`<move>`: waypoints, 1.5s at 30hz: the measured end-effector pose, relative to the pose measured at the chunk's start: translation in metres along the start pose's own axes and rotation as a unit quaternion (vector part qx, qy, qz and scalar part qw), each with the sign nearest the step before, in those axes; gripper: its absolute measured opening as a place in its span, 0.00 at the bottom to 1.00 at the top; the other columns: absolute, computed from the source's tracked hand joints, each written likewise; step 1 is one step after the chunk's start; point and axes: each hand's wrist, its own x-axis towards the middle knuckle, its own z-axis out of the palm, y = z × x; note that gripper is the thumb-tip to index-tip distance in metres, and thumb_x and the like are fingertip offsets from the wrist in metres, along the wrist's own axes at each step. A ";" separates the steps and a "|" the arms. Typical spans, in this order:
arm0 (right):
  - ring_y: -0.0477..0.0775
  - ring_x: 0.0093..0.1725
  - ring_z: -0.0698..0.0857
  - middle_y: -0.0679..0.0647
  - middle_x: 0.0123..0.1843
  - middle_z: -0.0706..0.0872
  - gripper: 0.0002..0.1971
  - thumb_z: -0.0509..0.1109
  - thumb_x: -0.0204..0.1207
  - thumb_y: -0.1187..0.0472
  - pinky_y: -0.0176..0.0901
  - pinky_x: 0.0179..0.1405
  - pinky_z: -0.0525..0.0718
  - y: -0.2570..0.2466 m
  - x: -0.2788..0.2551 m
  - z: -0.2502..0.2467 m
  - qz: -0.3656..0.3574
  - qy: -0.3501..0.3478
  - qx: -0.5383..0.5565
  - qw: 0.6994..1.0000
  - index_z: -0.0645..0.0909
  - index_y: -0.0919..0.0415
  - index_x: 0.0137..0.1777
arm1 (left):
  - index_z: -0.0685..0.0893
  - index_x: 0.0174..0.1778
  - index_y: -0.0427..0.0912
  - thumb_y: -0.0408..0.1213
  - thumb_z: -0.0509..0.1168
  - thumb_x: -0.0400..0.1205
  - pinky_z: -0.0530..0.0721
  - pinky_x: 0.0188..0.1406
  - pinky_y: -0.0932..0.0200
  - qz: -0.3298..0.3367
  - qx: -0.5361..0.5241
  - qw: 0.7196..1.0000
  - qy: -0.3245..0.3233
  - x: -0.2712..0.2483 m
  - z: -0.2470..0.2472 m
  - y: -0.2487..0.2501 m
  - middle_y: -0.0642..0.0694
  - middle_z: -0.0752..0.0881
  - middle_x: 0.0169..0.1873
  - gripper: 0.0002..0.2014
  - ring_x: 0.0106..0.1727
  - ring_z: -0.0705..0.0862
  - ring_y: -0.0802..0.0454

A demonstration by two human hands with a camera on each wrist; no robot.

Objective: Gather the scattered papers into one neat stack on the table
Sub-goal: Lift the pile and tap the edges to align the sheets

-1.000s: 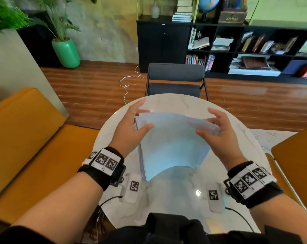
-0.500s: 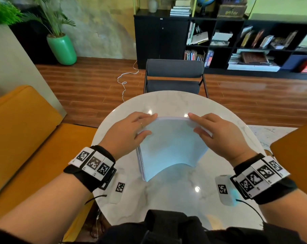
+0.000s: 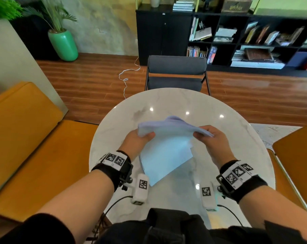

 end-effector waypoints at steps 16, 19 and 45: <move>0.57 0.45 0.91 0.54 0.43 0.94 0.19 0.85 0.55 0.64 0.53 0.47 0.88 -0.042 0.003 0.005 -0.039 0.007 0.120 0.992 0.88 0.62 0.48 | 0.86 0.55 0.45 0.42 0.65 0.82 0.88 0.53 0.49 0.053 -0.149 0.987 0.013 -0.017 0.000 0.057 0.42 0.91 0.53 0.09 0.54 0.90 0.42; 0.58 0.48 0.91 0.54 0.46 0.94 0.15 0.82 0.57 0.68 0.51 0.48 0.89 -0.057 0.000 -0.014 -0.083 -0.019 0.183 0.979 0.90 0.59 0.46 | 0.87 0.52 0.49 0.41 0.66 0.81 0.88 0.54 0.51 0.101 -0.139 0.985 -0.004 -0.022 -0.010 0.058 0.44 0.91 0.54 0.07 0.55 0.90 0.47; 0.56 0.55 0.89 0.53 0.52 0.91 0.33 0.85 0.42 0.55 0.57 0.56 0.86 -0.002 0.007 -0.022 -0.001 -0.141 -0.003 0.990 0.85 0.48 0.53 | 0.85 0.52 0.48 0.31 0.76 0.72 0.85 0.51 0.55 0.019 -0.051 0.996 -0.074 -0.003 -0.006 -0.009 0.44 0.90 0.52 0.15 0.55 0.88 0.46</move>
